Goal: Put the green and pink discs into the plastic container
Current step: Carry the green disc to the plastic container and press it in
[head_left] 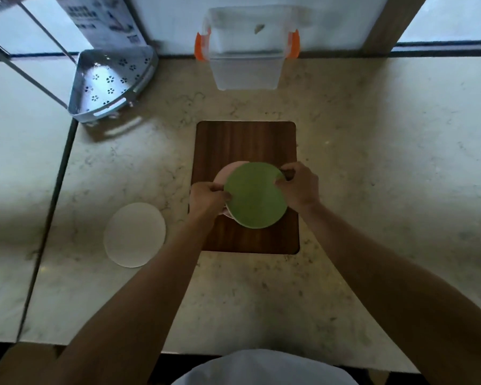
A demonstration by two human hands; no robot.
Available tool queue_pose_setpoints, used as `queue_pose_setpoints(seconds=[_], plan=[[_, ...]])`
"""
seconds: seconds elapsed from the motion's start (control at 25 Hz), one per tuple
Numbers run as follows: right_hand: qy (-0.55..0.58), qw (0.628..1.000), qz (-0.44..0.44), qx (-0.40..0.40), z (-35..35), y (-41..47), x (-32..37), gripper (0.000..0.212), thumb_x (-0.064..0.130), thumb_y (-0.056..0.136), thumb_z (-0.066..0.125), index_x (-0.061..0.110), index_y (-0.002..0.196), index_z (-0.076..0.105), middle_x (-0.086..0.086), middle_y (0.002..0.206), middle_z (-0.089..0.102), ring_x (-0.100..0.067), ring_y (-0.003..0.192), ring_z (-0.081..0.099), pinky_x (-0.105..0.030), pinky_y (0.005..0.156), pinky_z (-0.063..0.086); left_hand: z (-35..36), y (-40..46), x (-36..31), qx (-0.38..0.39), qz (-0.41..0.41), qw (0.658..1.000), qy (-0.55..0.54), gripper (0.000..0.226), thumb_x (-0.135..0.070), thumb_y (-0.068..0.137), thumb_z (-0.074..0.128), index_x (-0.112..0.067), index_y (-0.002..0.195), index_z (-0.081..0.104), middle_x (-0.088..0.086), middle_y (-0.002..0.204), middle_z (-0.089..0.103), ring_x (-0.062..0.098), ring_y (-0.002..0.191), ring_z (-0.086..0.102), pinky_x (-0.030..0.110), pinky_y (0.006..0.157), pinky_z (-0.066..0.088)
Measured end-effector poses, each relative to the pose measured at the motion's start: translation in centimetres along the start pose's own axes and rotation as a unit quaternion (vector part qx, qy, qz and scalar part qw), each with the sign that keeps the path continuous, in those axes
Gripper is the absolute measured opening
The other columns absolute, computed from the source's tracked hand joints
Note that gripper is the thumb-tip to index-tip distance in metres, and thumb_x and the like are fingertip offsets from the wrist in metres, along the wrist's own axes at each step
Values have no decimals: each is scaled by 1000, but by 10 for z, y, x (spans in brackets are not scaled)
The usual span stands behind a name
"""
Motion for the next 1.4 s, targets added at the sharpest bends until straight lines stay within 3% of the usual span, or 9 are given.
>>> queue_pose_setpoints(seconds=[0.08,0.24,0.4,0.68,0.92,1.04,1.2,1.28,1.4], plan=[[-2,1000,1,8,16,6,9,39,22,83,76,13,119,63,-3,113,69,-9,83,56,-18,71,43,-10,14,2,5,6,1000,-10,16,9,77,68,-7,80,67,15,88,69,27,76,72,36,56,63],[-28,999,3,26,37,18,15,47,22,84,74,9,127,59,-8,117,68,-11,89,58,-21,76,46,-20,39,10,6,4,1000,9,18,3,77,69,-10,89,70,16,93,72,31,81,74,48,73,64],[-89,995,-9,42,53,19,14,48,26,88,69,7,130,56,-12,122,64,-24,108,61,-28,86,47,-18,52,16,-26,60,990,122,22,-10,77,70,-12,98,75,9,96,75,22,85,70,44,79,61],[-138,990,-7,18,57,15,13,43,32,88,66,12,124,56,-14,129,45,-27,121,44,-35,101,42,-8,49,16,-56,111,974,192,7,-9,70,62,-6,65,66,8,68,67,27,69,65,47,61,57],[-68,997,19,42,54,13,19,36,19,86,68,12,115,49,-6,106,62,-18,86,59,-26,65,47,-8,50,13,-51,55,984,163,16,-13,75,67,-7,90,65,8,93,66,27,87,63,44,74,57],[-57,997,25,46,49,6,17,46,19,88,67,8,129,51,0,106,58,-12,89,55,-22,71,45,-14,47,17,-43,39,989,138,21,-14,75,65,-13,97,65,7,97,68,26,88,65,41,75,58],[-55,997,13,49,45,-8,22,33,24,92,62,9,122,63,-7,112,67,-12,87,56,-20,65,41,-20,44,21,-10,32,988,151,28,-17,76,67,-16,103,65,1,95,64,23,90,61,35,72,53],[-26,998,-2,52,42,-19,31,33,27,93,61,12,122,63,-5,114,67,-14,93,59,-24,70,47,-23,39,24,9,38,989,146,21,-17,74,68,-17,95,66,-1,86,61,23,86,59,33,67,51],[74,992,-19,96,36,-35,48,29,26,92,65,16,120,64,3,110,67,-16,100,66,-30,78,57,-34,33,32,31,-3,998,49,34,-16,74,65,-9,107,69,4,90,70,24,87,67,45,80,61]])
Point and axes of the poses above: each hand's wrist, its own y-axis towards the middle knuckle, its own z-axis out of the palm, x = y × z, the point moved 2 cm from there along y, towards the middle knuckle
